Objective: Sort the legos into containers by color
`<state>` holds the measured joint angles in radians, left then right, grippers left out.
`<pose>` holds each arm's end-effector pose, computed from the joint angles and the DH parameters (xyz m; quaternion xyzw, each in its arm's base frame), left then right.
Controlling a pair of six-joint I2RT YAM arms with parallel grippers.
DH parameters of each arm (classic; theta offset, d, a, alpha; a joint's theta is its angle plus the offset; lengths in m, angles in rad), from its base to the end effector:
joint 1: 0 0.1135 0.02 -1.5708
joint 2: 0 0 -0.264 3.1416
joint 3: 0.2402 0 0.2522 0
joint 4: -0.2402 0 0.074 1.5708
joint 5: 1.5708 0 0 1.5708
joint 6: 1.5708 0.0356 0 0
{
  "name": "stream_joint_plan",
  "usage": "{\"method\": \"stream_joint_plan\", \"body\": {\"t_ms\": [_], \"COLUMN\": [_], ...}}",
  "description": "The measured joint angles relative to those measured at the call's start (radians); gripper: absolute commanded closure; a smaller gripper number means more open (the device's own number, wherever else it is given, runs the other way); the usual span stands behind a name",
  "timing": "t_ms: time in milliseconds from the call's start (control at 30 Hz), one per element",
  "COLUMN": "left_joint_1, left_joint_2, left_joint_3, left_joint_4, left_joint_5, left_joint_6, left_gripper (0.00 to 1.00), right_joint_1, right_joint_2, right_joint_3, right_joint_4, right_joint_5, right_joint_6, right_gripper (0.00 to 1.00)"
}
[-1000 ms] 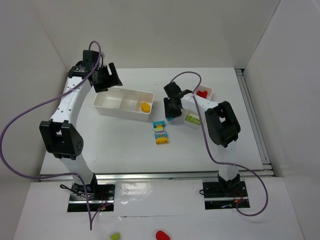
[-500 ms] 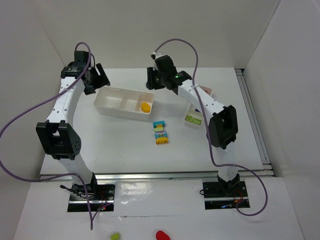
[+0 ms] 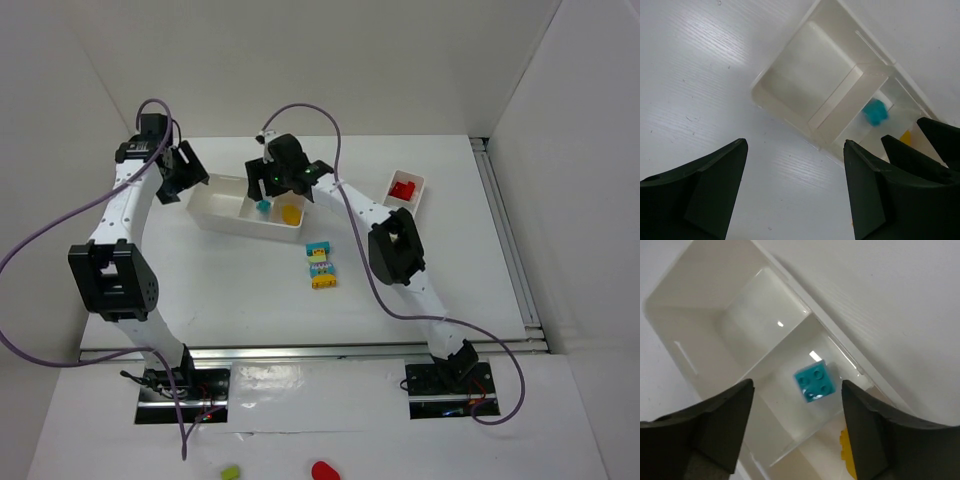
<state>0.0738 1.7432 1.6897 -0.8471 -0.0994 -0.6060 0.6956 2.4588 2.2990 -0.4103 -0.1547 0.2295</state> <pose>0.3798 0.0316 0.3346 -0.3299 0.8838 -0.0411 0.3292 0.4326 0.3683 0.2414 -0.2381 0.8426 0.2741 0.3978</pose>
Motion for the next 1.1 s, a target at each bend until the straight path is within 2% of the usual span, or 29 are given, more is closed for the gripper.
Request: {"method": "stream_joint_plan", "body": {"t_ms": [100,233,367,467,500,600,867,1100], "left_joint_1": [0.008,0.010,0.010,0.010,0.010,0.010,-0.013,-0.031], "left_joint_2": [-0.003,-0.011,-0.032,-0.055,-0.062,-0.075,-0.089,-0.115], "left_joint_3": [-0.003,-0.008,-0.019,-0.033,-0.036,-0.042,-0.065,-0.076], "left_joint_4": [0.002,0.002,0.004,0.007,0.010,0.011,0.018,0.018], "left_joint_5": [0.000,0.002,0.012,0.023,0.028,0.046,0.071,0.075], "left_joint_6": [0.000,0.000,0.000,0.003,0.003,0.003,0.005,0.012], "left_gripper": [0.13,0.13,0.13,0.13,0.13,0.13,0.13,0.13], "right_joint_1": [-0.001,-0.003,-0.002,-0.003,-0.005,-0.014,0.030,0.081], "right_joint_2": [0.025,-0.053,-0.318,-0.571,-0.638,-0.753,-0.678,-0.653], "right_joint_3": [0.027,-0.053,-0.365,-0.637,-0.702,-0.831,-0.996,-1.021], "right_joint_4": [-0.013,0.002,0.019,0.019,0.014,0.001,-0.049,-0.090], "right_joint_5": [0.008,0.061,0.167,0.258,0.282,0.298,0.220,0.185], "right_joint_6": [-0.007,-0.011,0.003,0.059,0.083,0.162,0.279,0.286], "right_gripper": [0.10,0.19,0.21,0.10,0.10,0.05,0.03,0.01]}}
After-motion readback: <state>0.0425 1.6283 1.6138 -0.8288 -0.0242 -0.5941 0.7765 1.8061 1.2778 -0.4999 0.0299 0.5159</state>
